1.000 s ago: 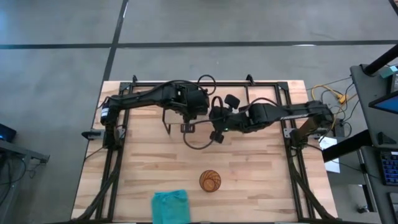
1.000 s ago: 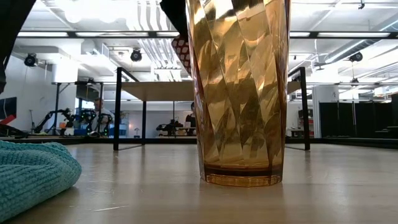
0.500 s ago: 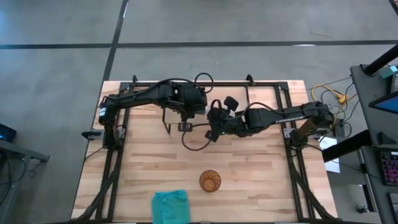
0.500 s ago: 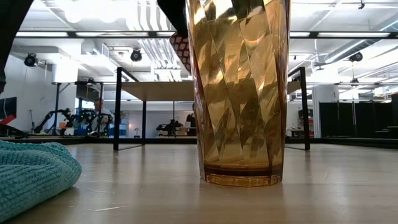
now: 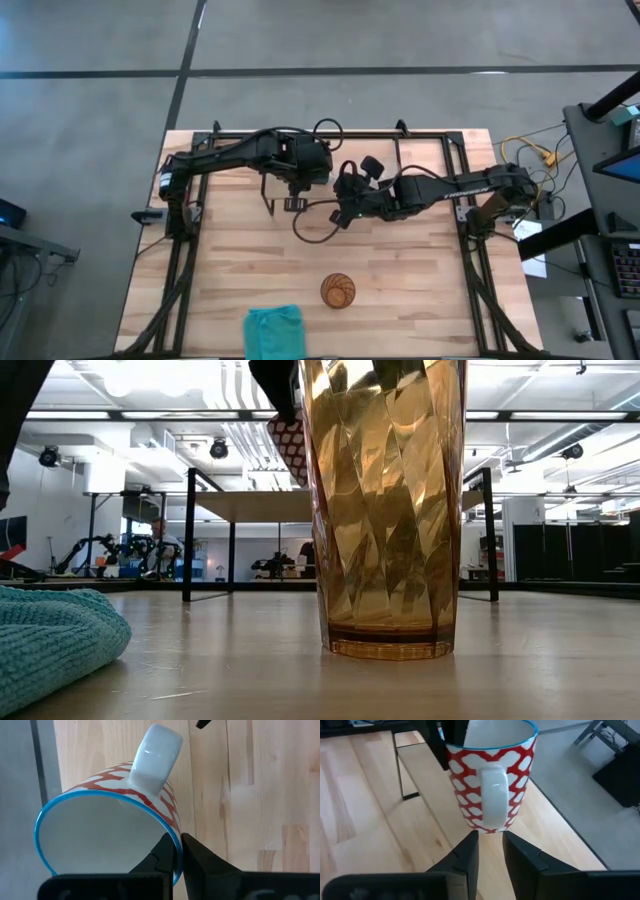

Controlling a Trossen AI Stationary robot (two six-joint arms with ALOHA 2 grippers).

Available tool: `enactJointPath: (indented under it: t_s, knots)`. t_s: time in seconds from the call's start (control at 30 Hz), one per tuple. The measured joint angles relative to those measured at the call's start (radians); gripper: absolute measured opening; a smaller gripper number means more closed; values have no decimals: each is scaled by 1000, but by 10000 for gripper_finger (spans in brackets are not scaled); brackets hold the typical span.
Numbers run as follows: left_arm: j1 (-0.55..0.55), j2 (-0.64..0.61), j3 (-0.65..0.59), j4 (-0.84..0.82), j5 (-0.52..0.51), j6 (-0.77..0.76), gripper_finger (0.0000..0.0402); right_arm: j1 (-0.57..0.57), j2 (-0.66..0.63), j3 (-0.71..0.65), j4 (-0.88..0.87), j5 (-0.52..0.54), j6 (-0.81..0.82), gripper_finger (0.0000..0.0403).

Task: Stack small to large cups/mugs on shelf
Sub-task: Put the white mug on the shelf

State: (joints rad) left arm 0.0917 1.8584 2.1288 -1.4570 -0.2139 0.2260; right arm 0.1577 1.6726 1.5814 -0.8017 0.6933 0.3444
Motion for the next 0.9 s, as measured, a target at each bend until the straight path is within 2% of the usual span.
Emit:
enactJointPath:
  t_s: [0.3, 0.9]
  knots:
    - [0, 0, 0, 0, 0, 0, 0, -38, 0, 0, 6, -46, 26, 115]
    - [2, 2, -1, 9, 25, -6, 0, -62, -2, -6, 115, -38, -55, 116]
